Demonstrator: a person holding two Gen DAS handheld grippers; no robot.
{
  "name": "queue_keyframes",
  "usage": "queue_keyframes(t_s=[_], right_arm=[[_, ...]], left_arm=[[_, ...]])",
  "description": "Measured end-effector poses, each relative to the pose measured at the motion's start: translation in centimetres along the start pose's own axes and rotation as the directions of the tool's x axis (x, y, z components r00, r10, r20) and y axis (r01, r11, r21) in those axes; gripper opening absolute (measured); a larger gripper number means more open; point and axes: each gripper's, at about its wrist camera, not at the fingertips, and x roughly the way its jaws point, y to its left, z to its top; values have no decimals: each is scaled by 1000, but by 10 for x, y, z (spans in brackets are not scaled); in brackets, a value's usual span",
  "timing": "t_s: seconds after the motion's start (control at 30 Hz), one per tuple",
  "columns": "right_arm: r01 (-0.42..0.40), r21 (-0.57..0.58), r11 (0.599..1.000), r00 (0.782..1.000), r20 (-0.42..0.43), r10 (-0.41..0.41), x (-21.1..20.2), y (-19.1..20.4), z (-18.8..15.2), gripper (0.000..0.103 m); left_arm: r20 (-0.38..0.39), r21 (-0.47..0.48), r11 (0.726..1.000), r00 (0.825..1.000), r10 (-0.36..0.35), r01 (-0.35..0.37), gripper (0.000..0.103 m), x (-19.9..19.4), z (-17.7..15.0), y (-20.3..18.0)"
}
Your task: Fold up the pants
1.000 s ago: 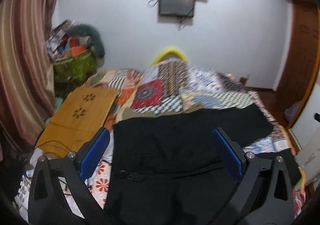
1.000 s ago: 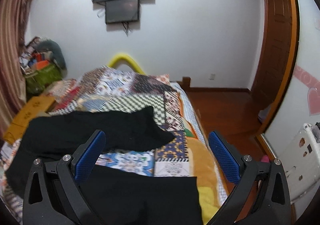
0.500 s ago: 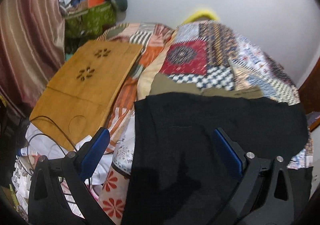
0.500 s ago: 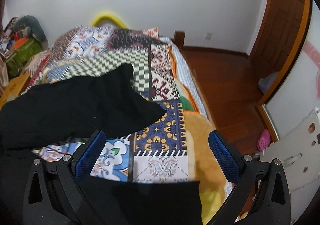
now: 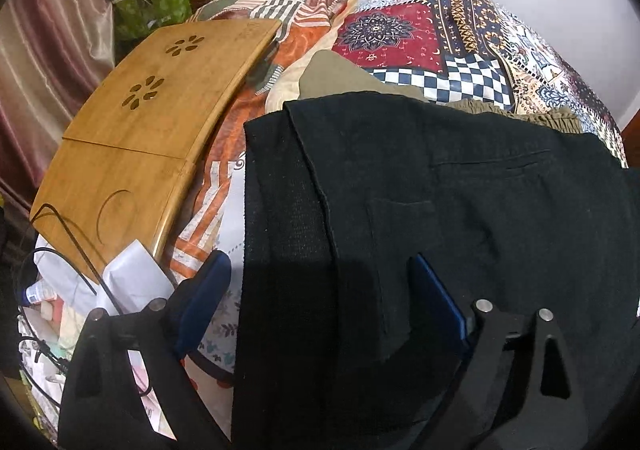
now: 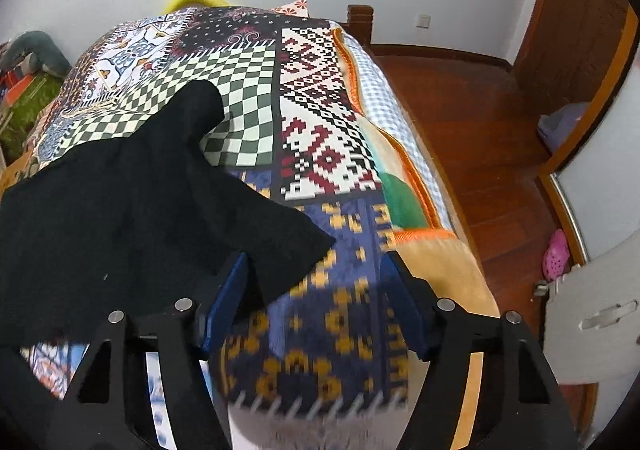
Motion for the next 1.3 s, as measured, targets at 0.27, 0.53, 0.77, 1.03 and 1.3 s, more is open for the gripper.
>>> queue_keyframes(t_s=[0.27,0.53,0.77,1.03,1.3], right_arm=[[35,-160,986,999,26,-31,11,28,-2,22],[31,-161,987,999,35,-26,-18,17,-34,9],[-19,-61,998,1000,-15,18,-38,-14,-60,10],[-51,-38,998,998,-24,50,-63,-15,-56,22],[-104,-53,993,990,88,108,-78,7,-15,40]], left_arm=[[7,27,999,1000,25,-26,86,-1,-1,-6],[4,63,997,999,40,-40,76,-11,-5,-10],[-21,90,996,999,30,-28,75,-16,-16,-12],[3,100,995,1000,19,-19,75,-37,-11,-11],[24,21,1000,1000,-2,1,75,-30,35,0]])
